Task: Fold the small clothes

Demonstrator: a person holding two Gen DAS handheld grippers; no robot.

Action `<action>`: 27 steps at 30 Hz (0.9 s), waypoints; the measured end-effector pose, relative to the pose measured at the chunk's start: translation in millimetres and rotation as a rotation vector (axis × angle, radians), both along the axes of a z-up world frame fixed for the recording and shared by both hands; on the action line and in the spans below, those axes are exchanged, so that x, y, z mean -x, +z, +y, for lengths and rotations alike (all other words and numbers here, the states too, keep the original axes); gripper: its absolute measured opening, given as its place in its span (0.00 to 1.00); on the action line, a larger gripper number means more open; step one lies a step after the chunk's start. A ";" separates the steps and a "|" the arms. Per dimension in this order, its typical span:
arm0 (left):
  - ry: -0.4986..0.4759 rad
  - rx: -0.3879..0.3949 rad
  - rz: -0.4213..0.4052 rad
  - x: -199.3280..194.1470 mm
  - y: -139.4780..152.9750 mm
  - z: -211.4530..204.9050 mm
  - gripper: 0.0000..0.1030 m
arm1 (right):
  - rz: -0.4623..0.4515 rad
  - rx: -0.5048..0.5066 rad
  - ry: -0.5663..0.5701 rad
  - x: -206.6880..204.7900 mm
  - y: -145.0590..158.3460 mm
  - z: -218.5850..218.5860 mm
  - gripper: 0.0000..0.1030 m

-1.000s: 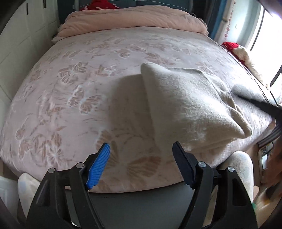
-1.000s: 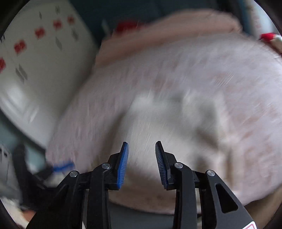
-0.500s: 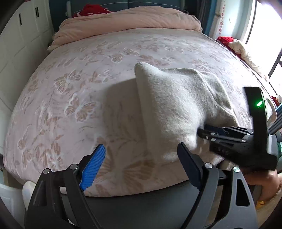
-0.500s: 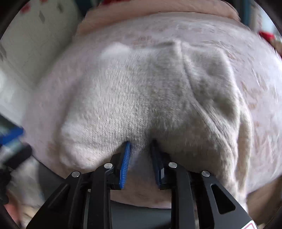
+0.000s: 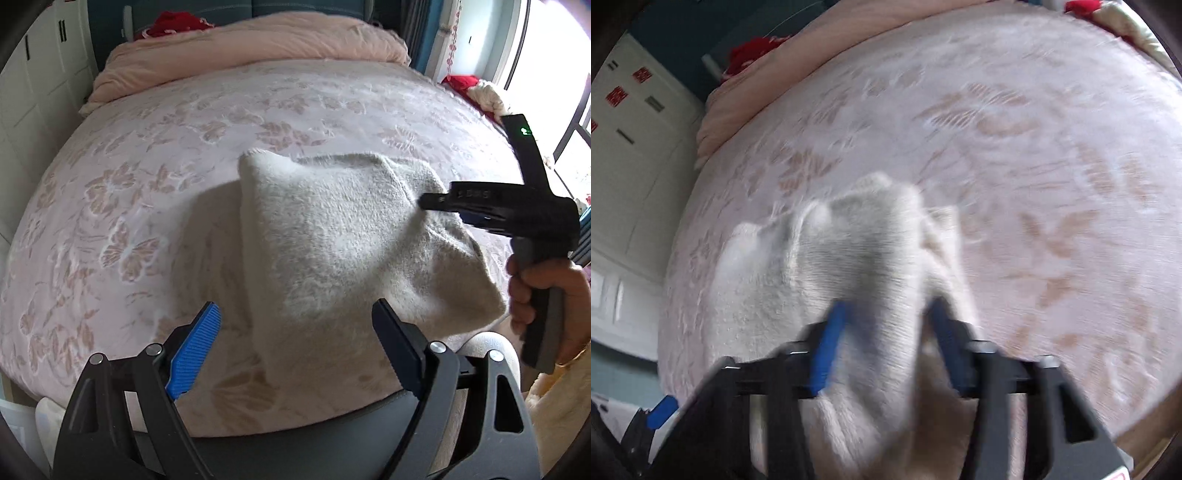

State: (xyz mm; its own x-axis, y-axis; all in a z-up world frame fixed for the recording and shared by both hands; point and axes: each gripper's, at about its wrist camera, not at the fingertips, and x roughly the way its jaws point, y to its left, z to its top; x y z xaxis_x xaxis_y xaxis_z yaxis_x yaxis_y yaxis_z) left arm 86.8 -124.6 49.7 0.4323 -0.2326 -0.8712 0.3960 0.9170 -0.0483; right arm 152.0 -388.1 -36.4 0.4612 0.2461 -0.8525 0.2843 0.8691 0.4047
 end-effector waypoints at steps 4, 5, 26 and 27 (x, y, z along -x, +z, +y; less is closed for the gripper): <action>0.016 -0.018 0.048 -11.8 -15.9 -8.8 0.79 | -0.169 0.049 -0.005 4.3 48.7 3.0 0.09; 0.016 -0.022 0.056 -13.4 -19.8 -9.8 0.79 | -0.194 0.073 -0.011 7.3 55.8 1.0 0.09; 0.022 -0.049 0.069 2.7 -13.7 12.1 0.81 | -0.229 0.036 0.240 55.7 90.3 100.6 0.14; 0.034 -0.059 0.062 5.0 -10.5 21.4 0.81 | -0.230 0.041 0.253 49.2 88.4 107.6 0.14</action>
